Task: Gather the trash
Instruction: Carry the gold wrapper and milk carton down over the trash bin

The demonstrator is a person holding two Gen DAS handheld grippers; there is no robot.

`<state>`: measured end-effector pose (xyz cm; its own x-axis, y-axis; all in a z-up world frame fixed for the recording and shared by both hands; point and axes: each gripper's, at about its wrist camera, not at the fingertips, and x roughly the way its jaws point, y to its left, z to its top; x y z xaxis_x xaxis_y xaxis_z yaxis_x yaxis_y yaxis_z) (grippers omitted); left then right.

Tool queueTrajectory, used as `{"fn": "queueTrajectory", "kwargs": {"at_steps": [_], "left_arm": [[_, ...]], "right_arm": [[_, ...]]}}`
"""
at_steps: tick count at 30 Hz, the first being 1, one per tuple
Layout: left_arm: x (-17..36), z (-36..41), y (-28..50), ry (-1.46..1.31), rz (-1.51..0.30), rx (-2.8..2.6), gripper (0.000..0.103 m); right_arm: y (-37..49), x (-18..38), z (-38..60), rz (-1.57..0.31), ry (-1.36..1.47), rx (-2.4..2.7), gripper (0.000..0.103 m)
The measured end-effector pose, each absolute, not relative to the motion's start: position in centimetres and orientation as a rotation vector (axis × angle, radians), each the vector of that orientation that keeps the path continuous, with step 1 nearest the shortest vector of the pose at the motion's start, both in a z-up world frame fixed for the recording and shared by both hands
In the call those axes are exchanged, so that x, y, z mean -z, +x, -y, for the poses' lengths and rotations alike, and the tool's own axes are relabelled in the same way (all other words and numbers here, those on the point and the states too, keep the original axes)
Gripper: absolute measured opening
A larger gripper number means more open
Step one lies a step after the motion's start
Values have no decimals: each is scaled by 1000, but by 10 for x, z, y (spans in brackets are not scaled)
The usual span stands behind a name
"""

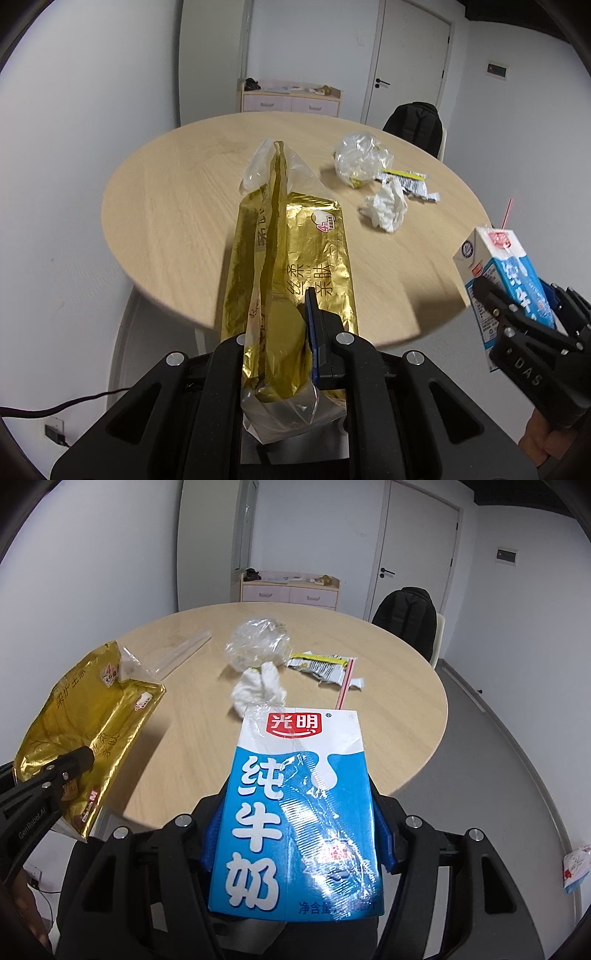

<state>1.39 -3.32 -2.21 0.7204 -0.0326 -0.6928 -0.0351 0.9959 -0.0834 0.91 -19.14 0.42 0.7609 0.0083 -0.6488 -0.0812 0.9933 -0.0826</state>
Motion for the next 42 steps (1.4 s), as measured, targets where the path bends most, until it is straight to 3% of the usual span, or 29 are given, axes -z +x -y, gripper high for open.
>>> {"fn": "queueTrajectory", "kwargs": {"at_steps": [16, 42], "left_arm": [[47, 10, -58, -110, -756, -22, 10], [106, -9, -79, -126, -874, -75, 10]], "right_arm": [[-50, 24, 170, -697, -85, -42, 60], [-67, 90, 145, -792, -126, -55, 60]]}}
